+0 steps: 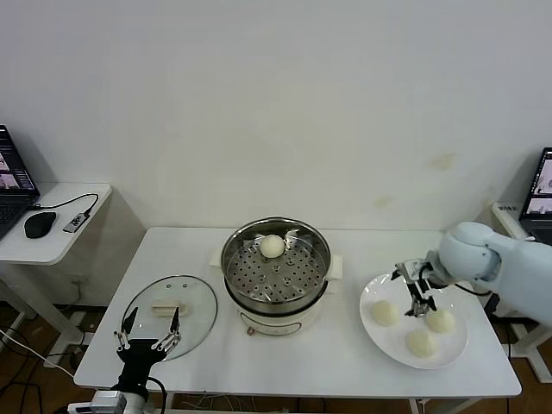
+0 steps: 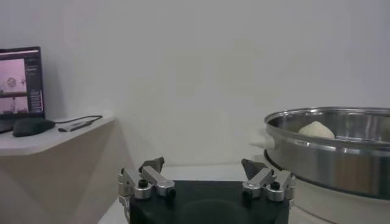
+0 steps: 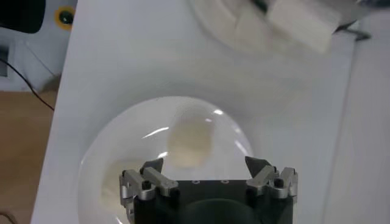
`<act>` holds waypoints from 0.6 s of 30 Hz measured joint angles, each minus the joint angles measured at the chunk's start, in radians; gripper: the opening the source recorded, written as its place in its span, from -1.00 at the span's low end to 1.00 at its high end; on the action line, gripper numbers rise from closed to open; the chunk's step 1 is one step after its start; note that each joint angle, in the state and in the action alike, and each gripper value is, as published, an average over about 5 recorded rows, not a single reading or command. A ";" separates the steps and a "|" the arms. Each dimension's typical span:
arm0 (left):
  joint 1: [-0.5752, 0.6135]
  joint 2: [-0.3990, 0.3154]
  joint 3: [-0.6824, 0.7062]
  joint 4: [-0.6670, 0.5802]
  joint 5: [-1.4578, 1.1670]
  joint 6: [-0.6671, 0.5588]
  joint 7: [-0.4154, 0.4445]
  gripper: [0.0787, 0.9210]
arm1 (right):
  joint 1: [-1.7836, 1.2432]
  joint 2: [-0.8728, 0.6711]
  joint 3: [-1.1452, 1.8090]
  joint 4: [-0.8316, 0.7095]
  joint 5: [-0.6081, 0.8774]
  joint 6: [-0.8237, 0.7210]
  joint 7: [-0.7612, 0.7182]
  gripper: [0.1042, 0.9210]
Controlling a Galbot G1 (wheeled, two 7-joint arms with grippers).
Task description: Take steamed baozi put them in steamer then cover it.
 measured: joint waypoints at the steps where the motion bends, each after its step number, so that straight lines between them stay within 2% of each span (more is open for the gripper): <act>1: 0.000 0.000 -0.001 0.001 0.000 0.000 0.000 0.77 | -0.020 0.002 0.015 -0.008 -0.007 0.000 0.001 0.76; 18: -0.004 0.009 -0.019 0.015 -0.001 -0.002 0.000 0.77 | -0.251 0.094 0.189 -0.160 -0.082 0.036 0.024 0.76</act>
